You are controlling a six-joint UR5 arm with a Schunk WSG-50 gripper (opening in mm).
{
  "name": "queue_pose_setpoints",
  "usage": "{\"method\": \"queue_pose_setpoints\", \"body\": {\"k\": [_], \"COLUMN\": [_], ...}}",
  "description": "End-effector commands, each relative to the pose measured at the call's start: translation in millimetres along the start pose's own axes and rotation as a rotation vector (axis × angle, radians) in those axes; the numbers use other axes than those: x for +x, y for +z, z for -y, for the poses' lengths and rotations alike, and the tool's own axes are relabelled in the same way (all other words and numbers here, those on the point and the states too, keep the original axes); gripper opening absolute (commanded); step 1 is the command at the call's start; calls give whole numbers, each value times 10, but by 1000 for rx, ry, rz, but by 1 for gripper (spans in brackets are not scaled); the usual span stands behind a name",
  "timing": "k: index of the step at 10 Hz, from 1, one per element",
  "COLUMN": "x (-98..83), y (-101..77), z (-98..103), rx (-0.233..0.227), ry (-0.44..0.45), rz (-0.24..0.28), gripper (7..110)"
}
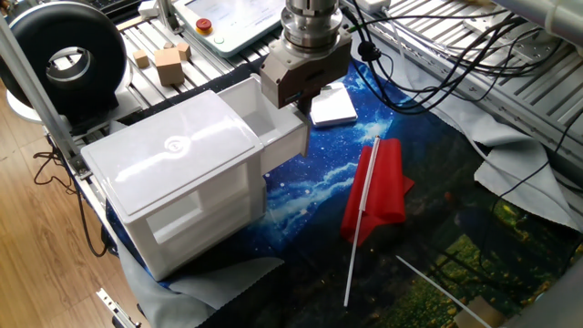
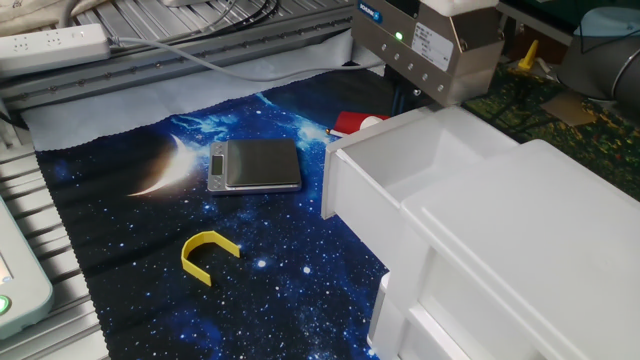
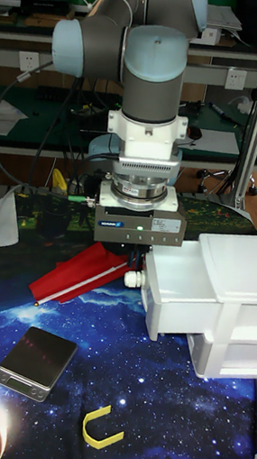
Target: Use the gripper to push and close the drawer
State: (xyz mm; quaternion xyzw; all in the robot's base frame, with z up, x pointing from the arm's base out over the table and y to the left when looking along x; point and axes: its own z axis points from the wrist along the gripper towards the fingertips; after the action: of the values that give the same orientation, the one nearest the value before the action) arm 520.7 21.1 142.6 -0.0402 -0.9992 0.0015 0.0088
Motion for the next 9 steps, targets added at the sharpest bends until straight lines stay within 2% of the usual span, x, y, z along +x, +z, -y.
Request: {"method": "queue_pose_setpoints", "body": {"k": [1, 9], "x": [-25, -32], "y": [-15, -3], "z": [-38, -69], "rx": [-15, -13], "ry": [-20, -47], "rz": [9, 17], "gripper": [7, 7]}}
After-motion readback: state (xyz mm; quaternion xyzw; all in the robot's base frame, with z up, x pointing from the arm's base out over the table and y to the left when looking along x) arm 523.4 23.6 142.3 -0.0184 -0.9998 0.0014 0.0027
